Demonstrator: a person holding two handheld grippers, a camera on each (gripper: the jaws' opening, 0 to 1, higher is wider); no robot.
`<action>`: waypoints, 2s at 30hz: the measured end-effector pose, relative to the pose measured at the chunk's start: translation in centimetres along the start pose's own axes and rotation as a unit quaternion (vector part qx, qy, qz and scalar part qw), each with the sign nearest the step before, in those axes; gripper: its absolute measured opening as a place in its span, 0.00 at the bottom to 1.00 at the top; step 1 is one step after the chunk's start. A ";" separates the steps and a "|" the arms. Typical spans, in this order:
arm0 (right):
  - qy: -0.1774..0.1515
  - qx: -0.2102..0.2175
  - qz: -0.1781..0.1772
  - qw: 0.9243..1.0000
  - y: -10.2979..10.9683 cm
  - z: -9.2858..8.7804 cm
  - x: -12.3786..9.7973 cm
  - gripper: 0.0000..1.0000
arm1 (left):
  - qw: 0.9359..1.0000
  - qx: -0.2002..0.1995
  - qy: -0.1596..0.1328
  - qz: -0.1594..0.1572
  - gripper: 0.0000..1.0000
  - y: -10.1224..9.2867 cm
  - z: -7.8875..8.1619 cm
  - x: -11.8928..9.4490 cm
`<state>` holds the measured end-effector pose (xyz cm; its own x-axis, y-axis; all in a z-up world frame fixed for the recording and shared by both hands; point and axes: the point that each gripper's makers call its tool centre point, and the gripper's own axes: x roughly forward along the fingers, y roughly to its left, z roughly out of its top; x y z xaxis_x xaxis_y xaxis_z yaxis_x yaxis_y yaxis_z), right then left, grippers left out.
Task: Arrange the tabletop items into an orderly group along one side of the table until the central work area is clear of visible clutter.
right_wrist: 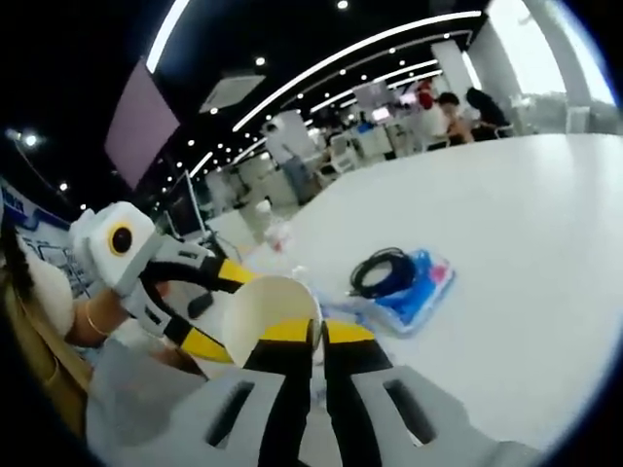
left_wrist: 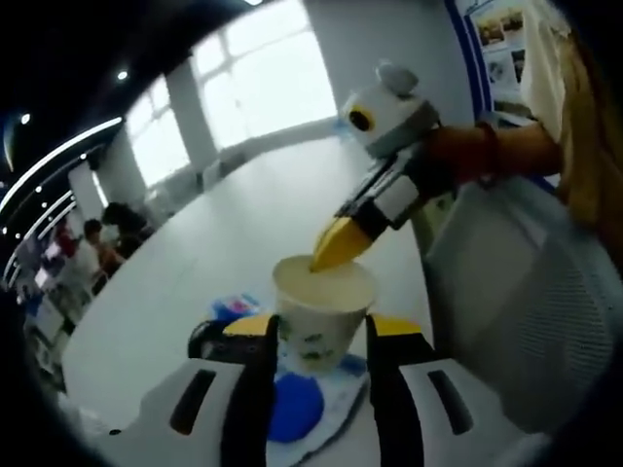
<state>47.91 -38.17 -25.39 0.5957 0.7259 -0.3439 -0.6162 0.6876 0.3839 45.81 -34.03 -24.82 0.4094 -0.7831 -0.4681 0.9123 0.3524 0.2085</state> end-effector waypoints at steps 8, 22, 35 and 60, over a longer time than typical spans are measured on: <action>-0.013 0.000 -0.002 1.000 0.0 0.5 0.0 0.06 | 1.000 -0.008 -0.004 0.007 0.31 0.5 0.0 -0.2; -0.028 0.001 -0.017 0.999 -0.5 1.3 -0.3 0.05 | 0.999 -0.016 -0.046 0.015 0.23 1.5 1.3 -0.8; -0.027 0.024 0.020 0.999 0.8 1.3 0.0 0.02 | 0.998 0.057 -0.019 -0.003 0.42 0.3 1.3 0.6; -0.038 0.059 0.071 0.995 2.6 1.5 0.1 0.20 | 0.999 0.021 -0.047 0.008 0.36 0.7 1.7 -0.3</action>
<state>47.17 -36.30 -23.14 0.5477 0.8088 -0.2143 -0.6348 0.5685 0.5232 46.30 -34.40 -23.10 0.4201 -0.8226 -0.3831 0.9043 0.3442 0.2526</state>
